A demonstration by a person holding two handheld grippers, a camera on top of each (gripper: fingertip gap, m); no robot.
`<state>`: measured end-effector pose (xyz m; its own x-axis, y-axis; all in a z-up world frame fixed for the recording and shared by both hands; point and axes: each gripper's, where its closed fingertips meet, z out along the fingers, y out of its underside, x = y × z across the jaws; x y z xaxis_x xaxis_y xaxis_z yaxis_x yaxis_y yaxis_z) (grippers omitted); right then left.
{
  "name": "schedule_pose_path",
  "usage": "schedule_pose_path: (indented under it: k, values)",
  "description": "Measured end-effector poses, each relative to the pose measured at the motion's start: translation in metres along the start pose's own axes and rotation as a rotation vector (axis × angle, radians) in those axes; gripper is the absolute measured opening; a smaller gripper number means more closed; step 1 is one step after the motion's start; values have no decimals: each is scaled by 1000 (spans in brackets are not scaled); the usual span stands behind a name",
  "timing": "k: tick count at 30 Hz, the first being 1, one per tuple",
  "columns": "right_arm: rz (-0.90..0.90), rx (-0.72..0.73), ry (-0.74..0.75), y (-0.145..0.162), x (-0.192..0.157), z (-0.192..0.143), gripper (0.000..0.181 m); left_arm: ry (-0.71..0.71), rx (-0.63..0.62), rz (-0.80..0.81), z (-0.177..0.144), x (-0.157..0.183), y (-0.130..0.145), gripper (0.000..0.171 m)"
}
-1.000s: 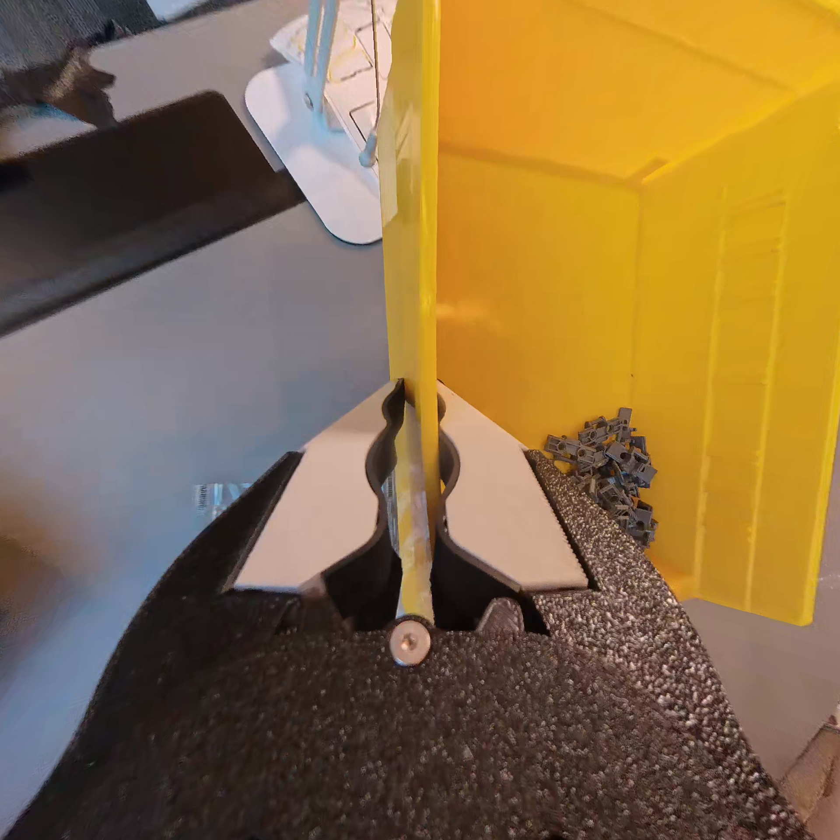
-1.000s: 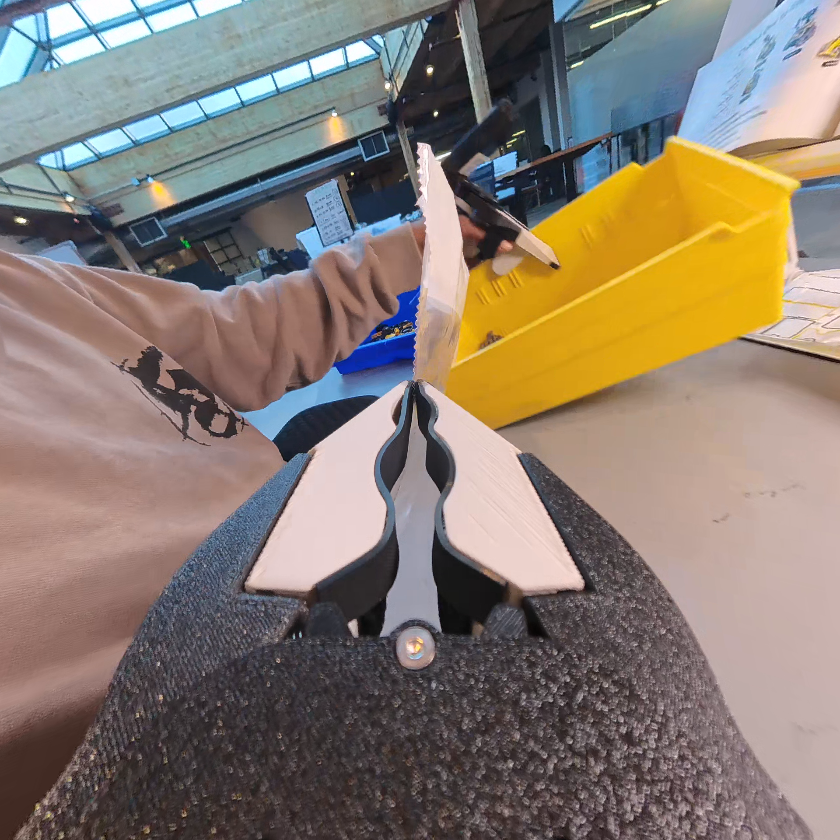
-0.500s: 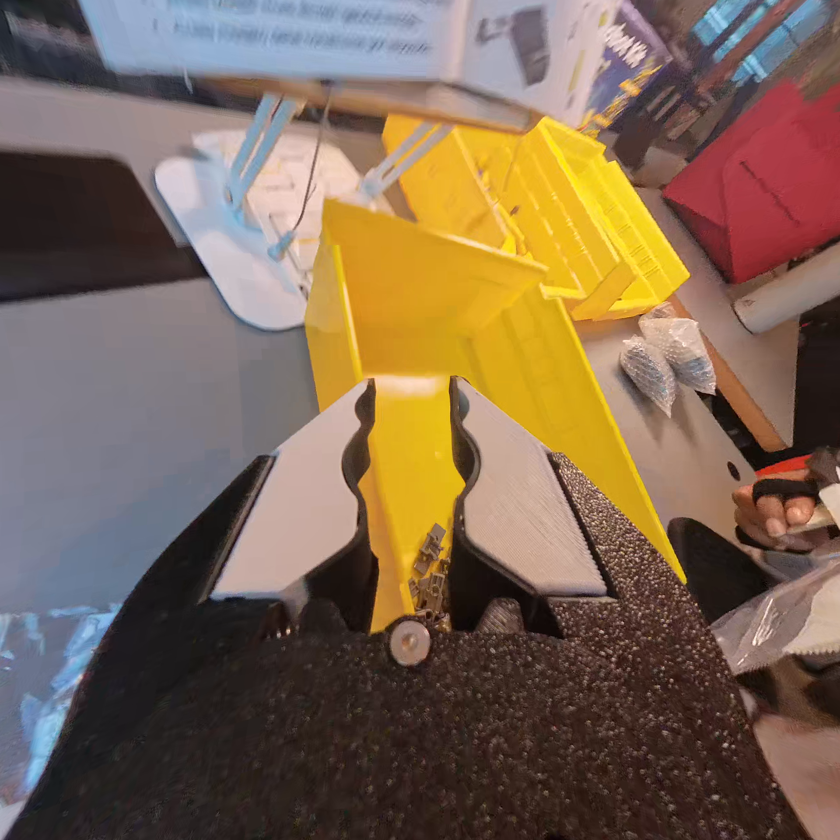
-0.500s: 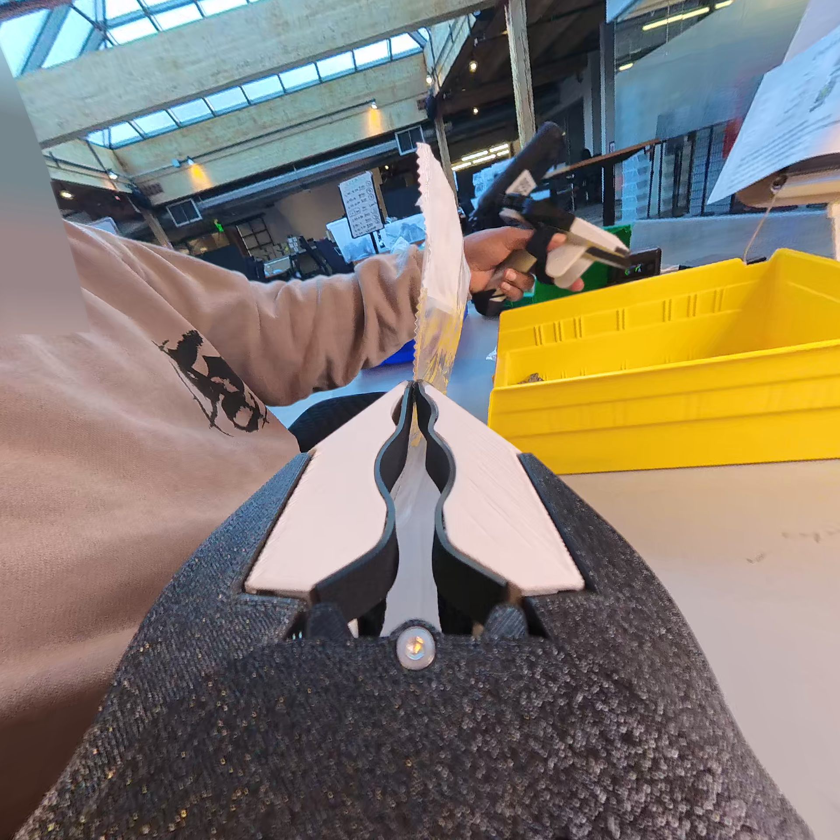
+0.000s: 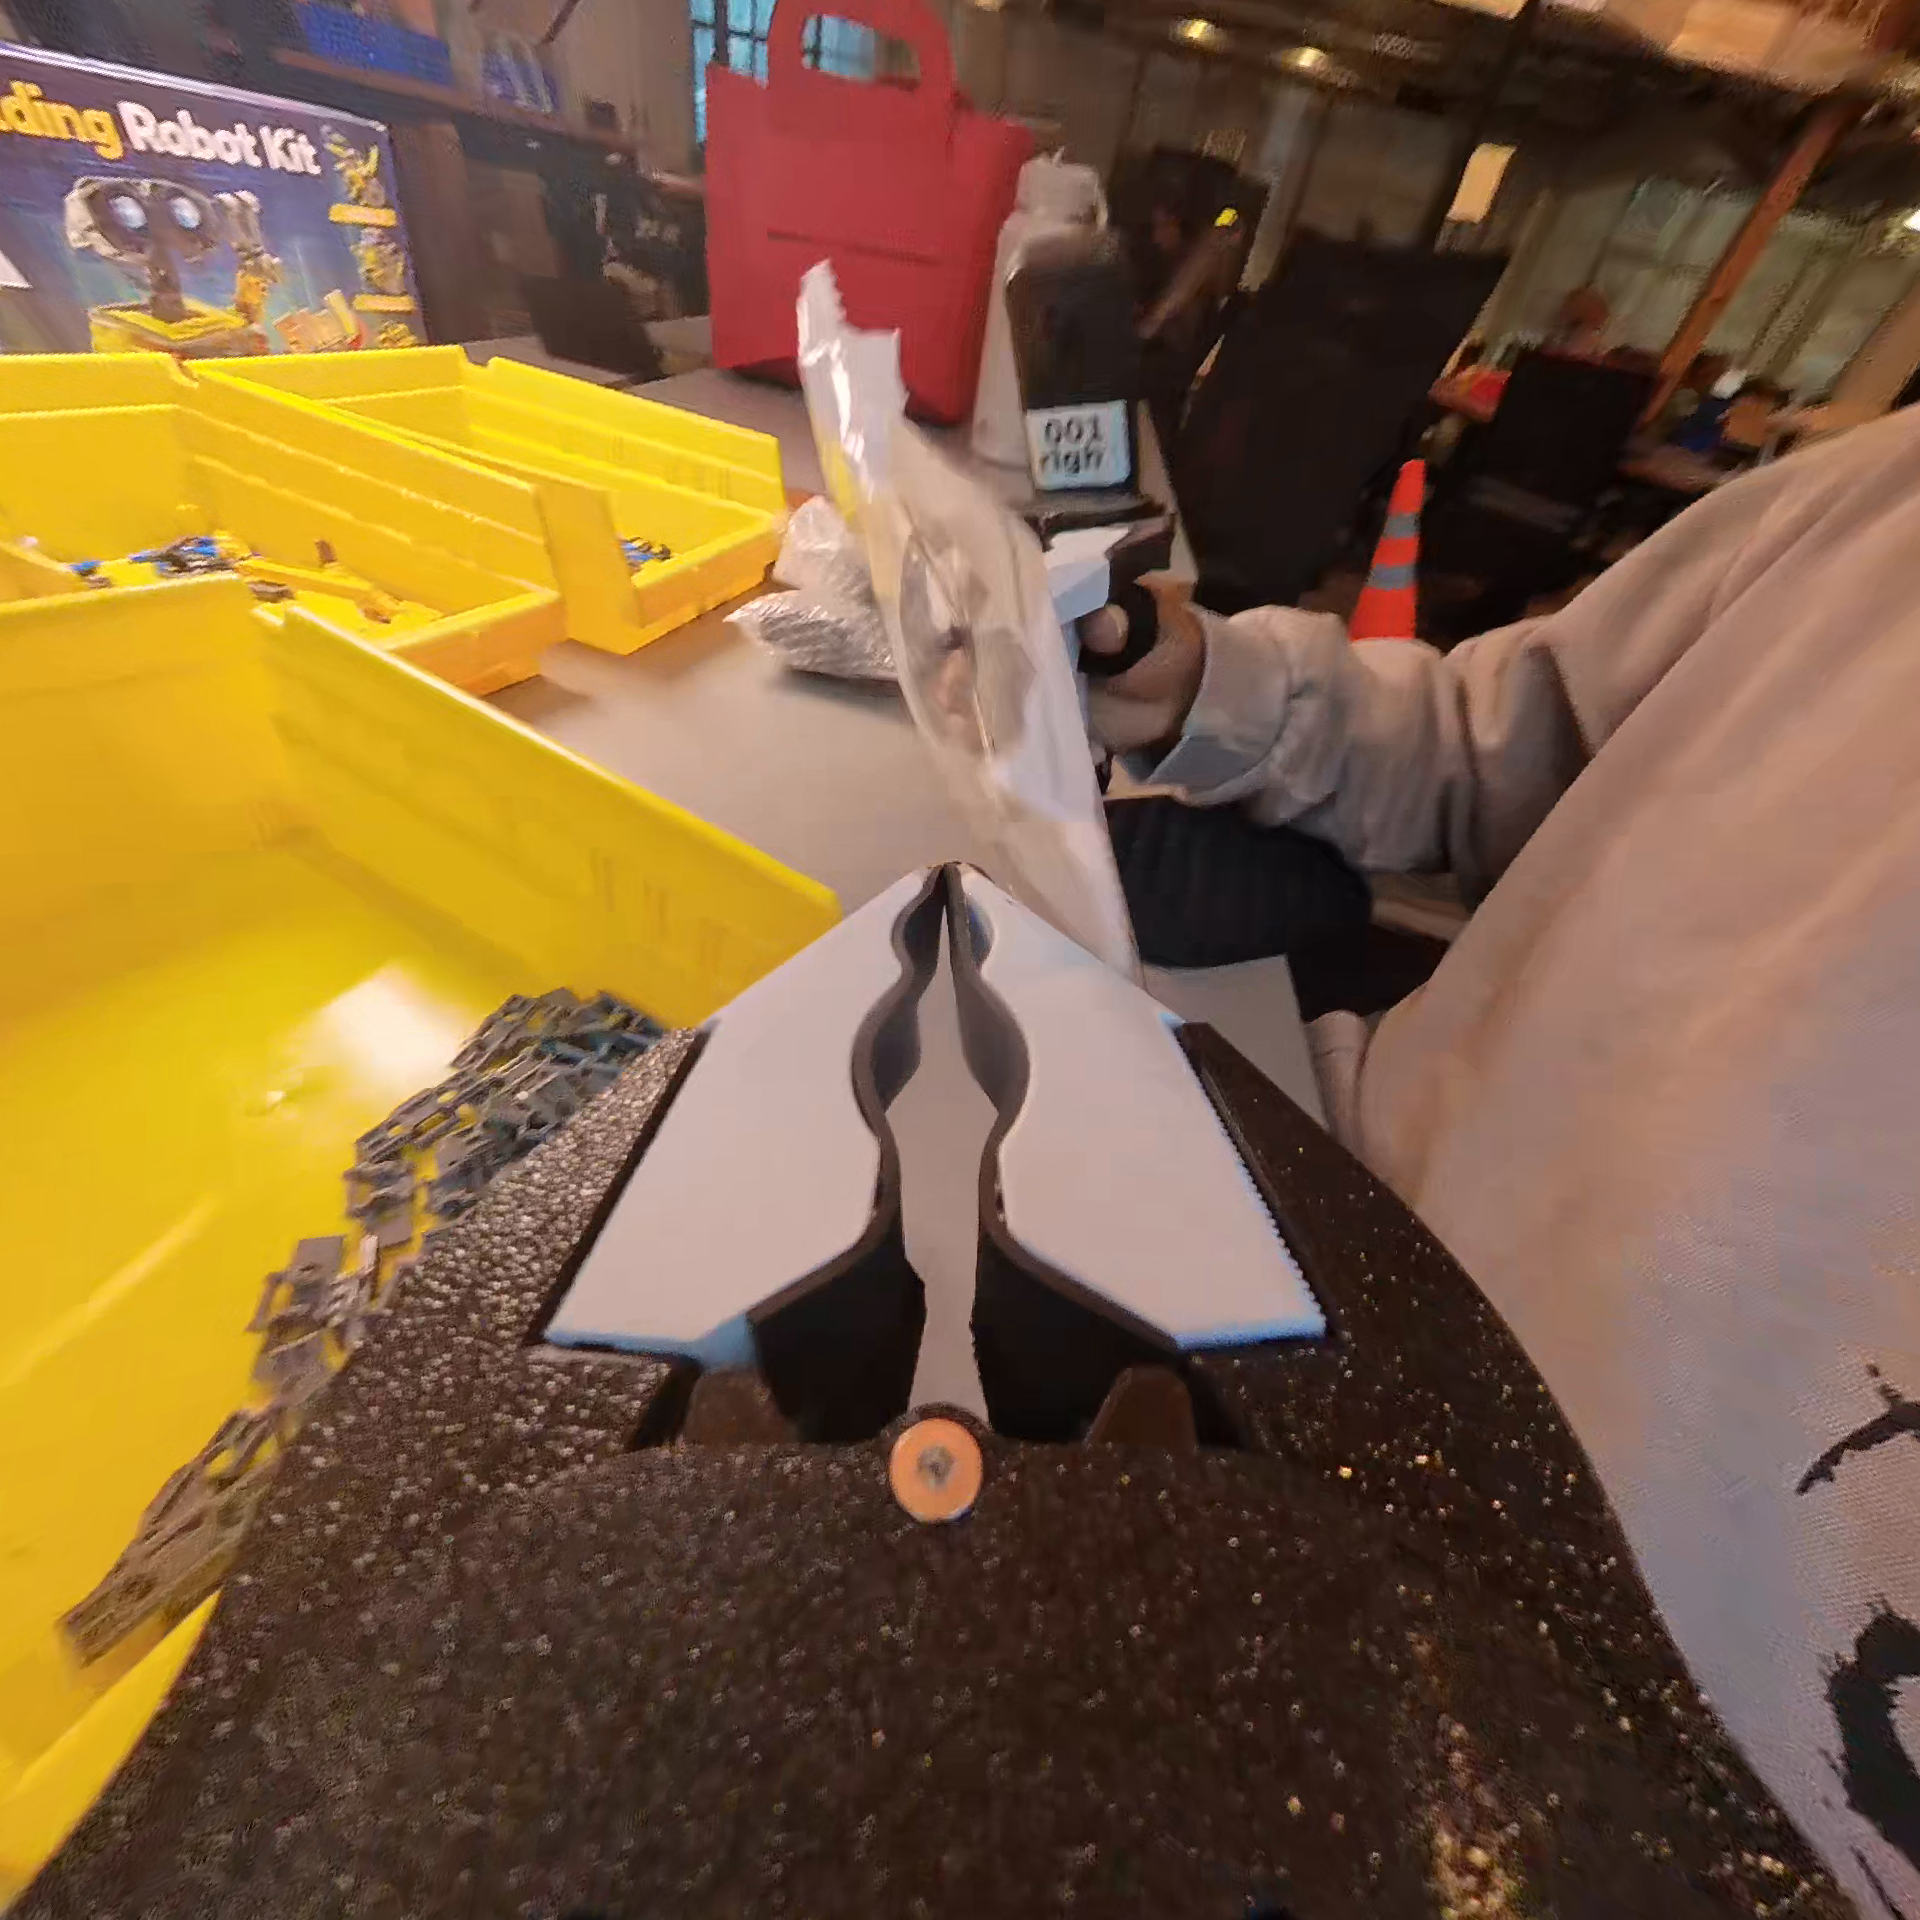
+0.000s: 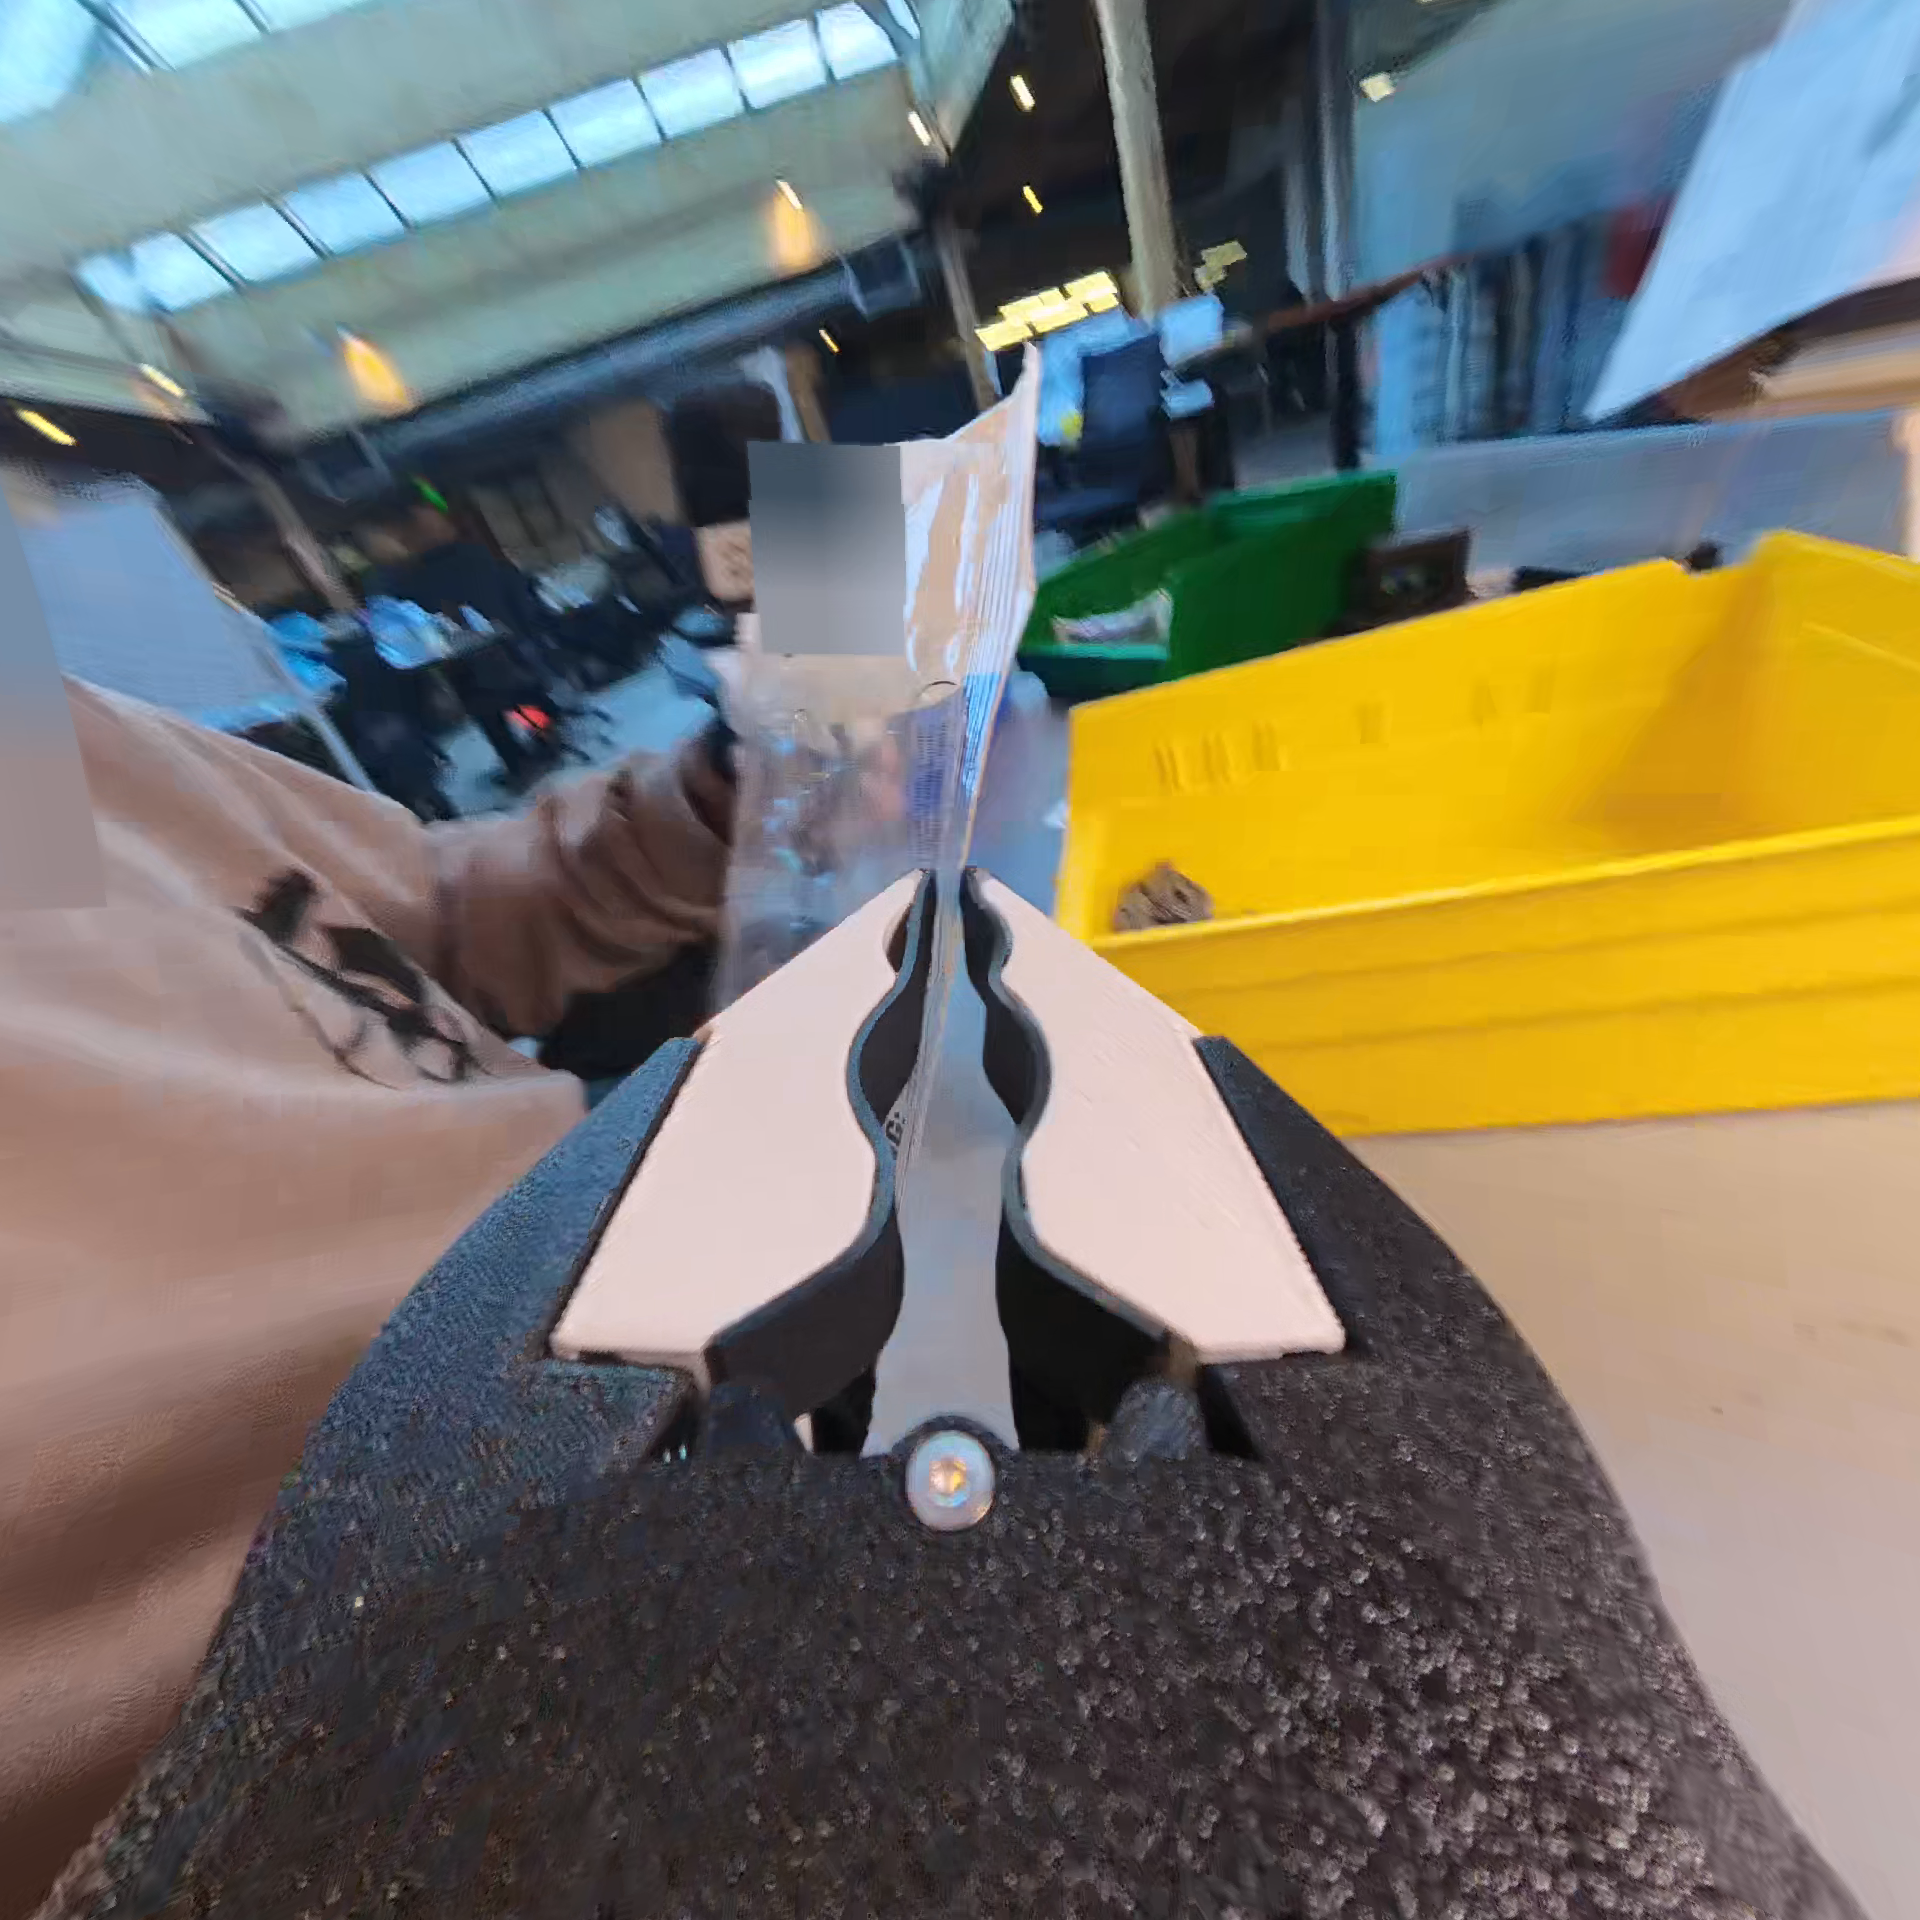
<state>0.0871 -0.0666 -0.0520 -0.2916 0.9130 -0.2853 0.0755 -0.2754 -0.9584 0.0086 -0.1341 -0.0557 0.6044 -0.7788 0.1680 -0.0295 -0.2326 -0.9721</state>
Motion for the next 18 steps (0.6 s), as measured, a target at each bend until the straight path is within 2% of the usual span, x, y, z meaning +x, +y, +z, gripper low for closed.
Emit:
schedule_pose_path:
  k: [2,3,5,8,10,12,15,17,18]
  values:
    - [-123,-89,112,1,12,-1,24,-66,-75,42,-9,-2,9,0]
    - [-172,-87,122,-10,8,-3,24,-92,-104,52,-14,-2,13,0]
    - [-272,-53,108,-39,-8,-8,3,-98,-108,41,-24,4,15,0]
    - [-378,-106,120,-52,-17,-3,2,-122,-81,-45,-38,1,22,0]
    - [-353,-220,65,-33,-26,7,18,-131,-68,-98,-44,-2,33,0]
    - [-326,-381,22,1,-33,18,26,-132,-77,-150,-46,0,46,12]
    - [-386,-660,111,55,-12,19,52,-103,-152,-243,-37,10,68,35]
    - [-291,-780,111,86,0,18,76,-96,-218,-256,-23,15,80,44]
    - [-226,-794,114,96,8,19,78,-77,-257,-257,-14,20,87,47]
